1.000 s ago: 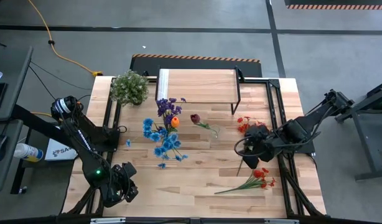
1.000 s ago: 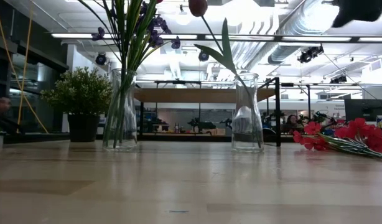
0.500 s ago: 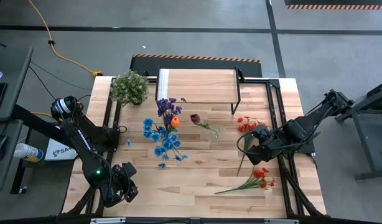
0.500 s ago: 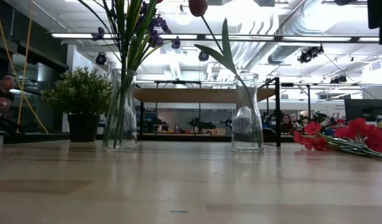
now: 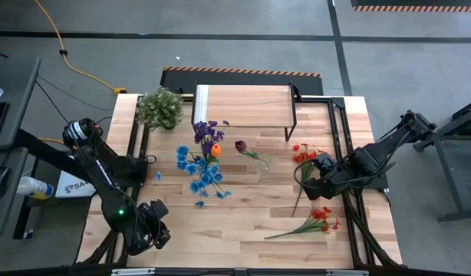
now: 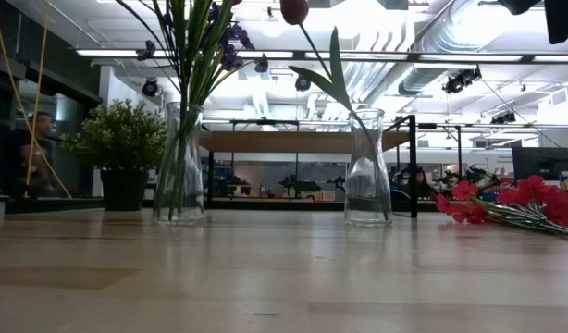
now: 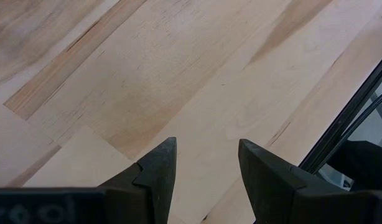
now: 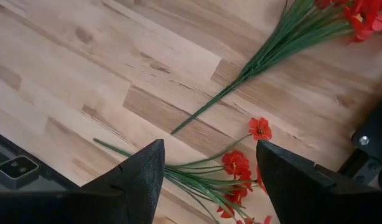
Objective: Pick and place flowers into a vace then onto a shelf
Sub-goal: Put the top orange flowers into the right transparent vase
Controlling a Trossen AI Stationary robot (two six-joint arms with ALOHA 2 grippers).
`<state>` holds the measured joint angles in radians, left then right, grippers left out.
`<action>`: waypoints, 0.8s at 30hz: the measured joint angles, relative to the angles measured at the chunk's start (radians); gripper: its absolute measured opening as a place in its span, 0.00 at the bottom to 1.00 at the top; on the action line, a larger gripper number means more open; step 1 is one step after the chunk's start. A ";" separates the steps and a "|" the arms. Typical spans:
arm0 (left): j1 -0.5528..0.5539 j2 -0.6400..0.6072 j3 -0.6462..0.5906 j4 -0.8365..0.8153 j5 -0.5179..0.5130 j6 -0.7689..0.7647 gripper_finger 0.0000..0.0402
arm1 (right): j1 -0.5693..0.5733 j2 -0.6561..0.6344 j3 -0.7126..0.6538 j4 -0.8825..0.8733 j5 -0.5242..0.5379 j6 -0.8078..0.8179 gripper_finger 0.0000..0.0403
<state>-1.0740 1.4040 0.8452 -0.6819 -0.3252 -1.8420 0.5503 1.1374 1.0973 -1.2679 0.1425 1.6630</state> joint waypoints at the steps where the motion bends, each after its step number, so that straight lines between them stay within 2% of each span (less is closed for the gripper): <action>1: 0.000 0.000 0.000 0.000 0.000 0.000 0.52 | 0.000 0.000 0.000 0.000 0.000 0.008 0.61; 12: 0.000 0.000 0.000 0.000 -0.003 0.000 0.52 | -0.003 0.002 0.000 -0.011 -0.001 0.077 0.63; 24: 0.000 0.000 0.000 0.000 -0.003 0.000 0.52 | -0.083 0.002 0.000 -0.069 0.003 0.076 0.63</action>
<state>-1.0739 1.4040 0.8452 -0.6819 -0.3277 -1.8418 0.4670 1.1397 1.0973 -1.3369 0.1456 1.7386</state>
